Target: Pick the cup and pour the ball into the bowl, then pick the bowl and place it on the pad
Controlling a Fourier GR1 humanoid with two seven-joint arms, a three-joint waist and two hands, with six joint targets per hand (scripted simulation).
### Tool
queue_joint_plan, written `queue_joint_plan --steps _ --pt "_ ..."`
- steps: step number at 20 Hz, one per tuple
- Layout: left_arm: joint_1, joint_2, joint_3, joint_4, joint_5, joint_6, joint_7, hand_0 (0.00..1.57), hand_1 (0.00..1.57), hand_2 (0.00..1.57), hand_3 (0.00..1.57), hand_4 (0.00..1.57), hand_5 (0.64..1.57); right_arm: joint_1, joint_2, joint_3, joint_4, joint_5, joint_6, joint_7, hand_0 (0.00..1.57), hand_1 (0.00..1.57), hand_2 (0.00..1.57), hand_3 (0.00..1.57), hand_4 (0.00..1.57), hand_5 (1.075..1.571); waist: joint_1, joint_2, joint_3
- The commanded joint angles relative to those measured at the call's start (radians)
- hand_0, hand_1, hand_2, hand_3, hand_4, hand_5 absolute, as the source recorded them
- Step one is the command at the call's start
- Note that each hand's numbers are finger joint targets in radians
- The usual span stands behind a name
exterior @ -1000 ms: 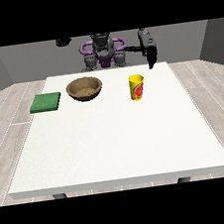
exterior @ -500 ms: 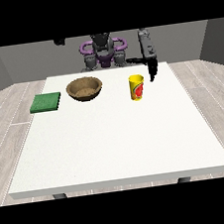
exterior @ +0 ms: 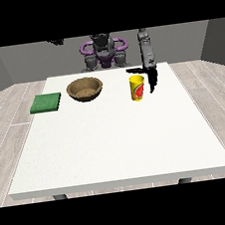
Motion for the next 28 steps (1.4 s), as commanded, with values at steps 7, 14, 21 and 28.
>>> queue_joint_plan --steps 7,14,21,28 --pt "-0.051 0.029 0.035 0.203 -0.001 0.005 -0.161 0.00 0.00 0.00 0.00 0.00 1.418 0.058 -0.085 -0.141 -0.116 -0.129 0.096 0.039 0.00 0.00 0.00 0.00 0.00 1.567 -0.053 0.033 -0.0001" --pt "-0.056 0.071 0.023 0.237 -0.122 0.261 -0.320 1.32 1.32 1.57 1.57 1.02 1.487 -0.007 -0.113 -0.177 -0.195 -0.173 0.088 0.074 0.00 0.00 0.00 0.00 0.00 1.560 -0.107 0.144 -0.0011" --pt "-0.099 0.070 -0.022 0.251 -0.179 0.353 -0.223 1.33 1.33 1.57 1.57 1.07 1.481 0.050 -0.155 -0.283 -0.102 -0.276 0.150 0.082 0.00 0.00 0.00 0.00 0.09 1.559 -0.080 0.011 0.0006" --pt "-0.174 0.020 -0.173 0.221 -0.356 0.533 -0.006 1.37 1.37 1.57 1.57 1.11 1.515 0.094 -0.138 -0.291 0.039 -0.274 0.203 0.017 0.00 0.00 0.00 0.00 0.24 1.559 -0.043 -0.113 0.0014"
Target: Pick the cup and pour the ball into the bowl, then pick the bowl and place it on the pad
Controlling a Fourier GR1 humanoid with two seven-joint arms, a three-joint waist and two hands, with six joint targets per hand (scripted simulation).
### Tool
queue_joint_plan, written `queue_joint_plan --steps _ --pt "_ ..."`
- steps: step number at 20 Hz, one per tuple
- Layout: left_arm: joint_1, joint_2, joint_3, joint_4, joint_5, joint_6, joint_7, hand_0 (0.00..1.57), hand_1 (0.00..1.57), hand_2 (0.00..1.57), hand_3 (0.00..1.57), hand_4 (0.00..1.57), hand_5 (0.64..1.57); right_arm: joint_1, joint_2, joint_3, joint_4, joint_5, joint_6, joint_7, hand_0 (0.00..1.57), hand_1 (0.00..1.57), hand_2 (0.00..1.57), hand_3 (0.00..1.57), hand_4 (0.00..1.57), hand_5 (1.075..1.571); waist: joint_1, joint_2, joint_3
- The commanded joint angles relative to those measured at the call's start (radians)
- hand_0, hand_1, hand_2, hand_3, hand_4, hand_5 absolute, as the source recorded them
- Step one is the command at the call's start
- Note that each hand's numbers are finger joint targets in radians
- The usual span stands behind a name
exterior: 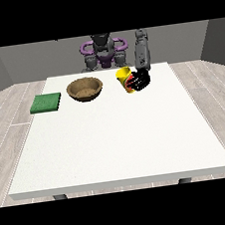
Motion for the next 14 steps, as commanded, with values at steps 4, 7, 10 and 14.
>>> queue_joint_plan --steps 4,7,10,14 --pt "-0.165 0.025 -0.131 0.032 -0.226 0.260 0.260 1.40 1.40 1.57 1.57 1.06 1.548 -0.041 -0.008 0.008 0.074 -0.020 0.032 -0.008 0.00 0.00 0.00 0.00 0.26 1.561 -0.050 -0.017 0.0010" --pt "-0.184 -0.016 -0.207 0.075 -0.323 0.302 0.377 1.43 1.43 1.57 1.57 1.01 1.558 -0.040 0.008 0.023 0.100 0.005 0.013 -0.002 0.00 0.00 0.00 0.00 0.28 1.560 -0.013 -0.061 0.0000" --pt "-0.197 -0.094 -0.261 0.078 -0.383 0.331 0.460 1.43 1.43 1.57 1.57 1.01 1.558 -0.010 -0.005 -0.028 0.179 -0.009 0.048 -0.048 0.00 0.00 0.00 0.00 0.31 1.562 0.019 -0.091 0.0000" --pt "-0.255 -0.016 -0.241 0.138 -0.439 0.415 0.496 1.41 1.41 1.57 1.57 0.94 1.564 -0.011 0.035 0.040 0.065 0.029 0.014 -0.038 0.00 0.00 0.00 0.00 0.32 1.562 -0.049 -0.005 -0.0010"
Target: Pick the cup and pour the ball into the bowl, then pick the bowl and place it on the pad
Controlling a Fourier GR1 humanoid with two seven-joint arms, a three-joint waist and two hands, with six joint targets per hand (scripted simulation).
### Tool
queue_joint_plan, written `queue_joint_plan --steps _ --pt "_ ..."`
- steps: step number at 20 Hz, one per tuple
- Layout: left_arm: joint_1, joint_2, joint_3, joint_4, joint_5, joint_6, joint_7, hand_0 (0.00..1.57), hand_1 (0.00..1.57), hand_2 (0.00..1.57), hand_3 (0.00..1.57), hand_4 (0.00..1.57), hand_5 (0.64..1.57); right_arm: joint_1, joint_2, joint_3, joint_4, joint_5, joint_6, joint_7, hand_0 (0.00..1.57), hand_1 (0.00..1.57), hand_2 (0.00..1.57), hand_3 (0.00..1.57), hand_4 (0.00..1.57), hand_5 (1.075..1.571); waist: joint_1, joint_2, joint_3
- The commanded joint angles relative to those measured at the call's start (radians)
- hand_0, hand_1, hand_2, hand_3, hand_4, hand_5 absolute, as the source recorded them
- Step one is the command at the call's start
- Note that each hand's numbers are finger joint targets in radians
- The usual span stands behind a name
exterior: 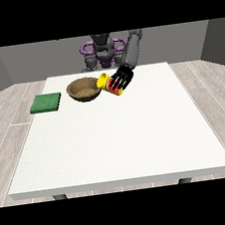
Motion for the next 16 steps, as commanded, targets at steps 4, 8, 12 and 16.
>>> queue_joint_plan --steps 4,8,12,16 --pt "-0.077 0.002 -0.145 0.112 -0.260 0.172 0.229 1.37 1.37 1.57 1.57 0.80 1.567 -0.006 0.018 0.017 0.052 0.000 0.015 -0.019 0.00 0.00 0.00 0.00 0.34 1.564 -0.003 -0.030 0.0013" --pt "-0.157 -0.009 -0.273 0.211 -0.450 0.162 0.400 1.35 1.35 1.57 1.57 0.86 1.548 -0.015 0.029 0.048 0.106 0.038 -0.004 0.000 0.00 0.00 0.00 0.00 0.36 1.564 0.011 -0.098 0.0026" --pt "-0.198 -0.085 -0.401 0.271 -0.611 0.105 0.517 1.33 1.33 1.43 1.43 0.98 1.480 0.021 0.046 0.036 0.186 0.059 0.019 -0.080 0.00 0.00 0.00 0.00 0.38 1.565 0.042 -0.129 0.0030" --pt "-0.244 -0.134 -0.541 0.338 -0.779 0.028 0.631 1.45 1.45 1.57 1.57 0.94 1.490 -0.017 0.021 0.014 0.230 0.043 0.015 -0.040 0.00 0.00 0.00 0.00 0.38 1.565 0.058 -0.173 0.0029"
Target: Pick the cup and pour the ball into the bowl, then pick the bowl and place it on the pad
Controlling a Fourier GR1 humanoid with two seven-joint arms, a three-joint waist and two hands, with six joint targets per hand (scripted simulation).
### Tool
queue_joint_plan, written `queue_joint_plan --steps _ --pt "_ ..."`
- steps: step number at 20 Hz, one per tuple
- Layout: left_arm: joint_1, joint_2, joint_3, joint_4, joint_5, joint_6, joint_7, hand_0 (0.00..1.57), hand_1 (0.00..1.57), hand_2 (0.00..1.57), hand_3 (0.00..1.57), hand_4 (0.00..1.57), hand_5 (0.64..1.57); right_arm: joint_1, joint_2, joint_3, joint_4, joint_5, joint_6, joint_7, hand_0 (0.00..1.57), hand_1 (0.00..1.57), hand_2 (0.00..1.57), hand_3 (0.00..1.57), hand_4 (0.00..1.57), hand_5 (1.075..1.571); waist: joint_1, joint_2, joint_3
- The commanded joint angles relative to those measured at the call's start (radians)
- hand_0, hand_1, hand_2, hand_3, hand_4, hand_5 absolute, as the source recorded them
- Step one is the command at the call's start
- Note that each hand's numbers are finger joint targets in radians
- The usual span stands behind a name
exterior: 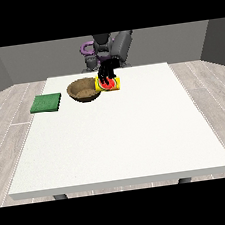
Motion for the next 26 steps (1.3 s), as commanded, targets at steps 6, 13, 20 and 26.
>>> queue_joint_plan --steps 6,13,20,26 --pt "-0.104 -0.126 -0.272 0.086 -0.322 -0.225 0.237 1.50 1.50 1.57 1.57 1.06 1.498 0.081 0.019 -0.003 0.119 0.024 0.029 -0.059 0.00 0.00 0.00 0.00 0.38 1.566 0.059 -0.116 -0.0012" --pt "-0.029 -0.130 -0.292 -0.073 -0.373 -0.320 0.254 1.50 1.50 1.57 1.57 1.06 1.506 0.060 0.005 -0.047 0.155 0.036 0.010 -0.089 0.00 0.00 0.00 0.00 0.38 1.565 0.112 -0.113 -0.0030" --pt "0.046 0.003 0.084 -0.216 0.067 -0.115 0.067 1.11 1.11 1.47 1.48 0.95 1.548 0.135 -0.021 -0.049 0.108 0.014 0.045 -0.047 0.00 0.00 0.00 0.00 0.36 1.564 0.123 -0.143 -0.0069" --pt "0.265 0.047 0.285 -0.354 0.381 -0.001 -0.212 1.21 1.21 1.57 1.57 0.93 1.571 0.150 -0.002 -0.061 0.022 -0.021 0.036 -0.053 0.00 0.00 0.00 0.00 0.40 1.565 0.118 -0.061 -0.0109"
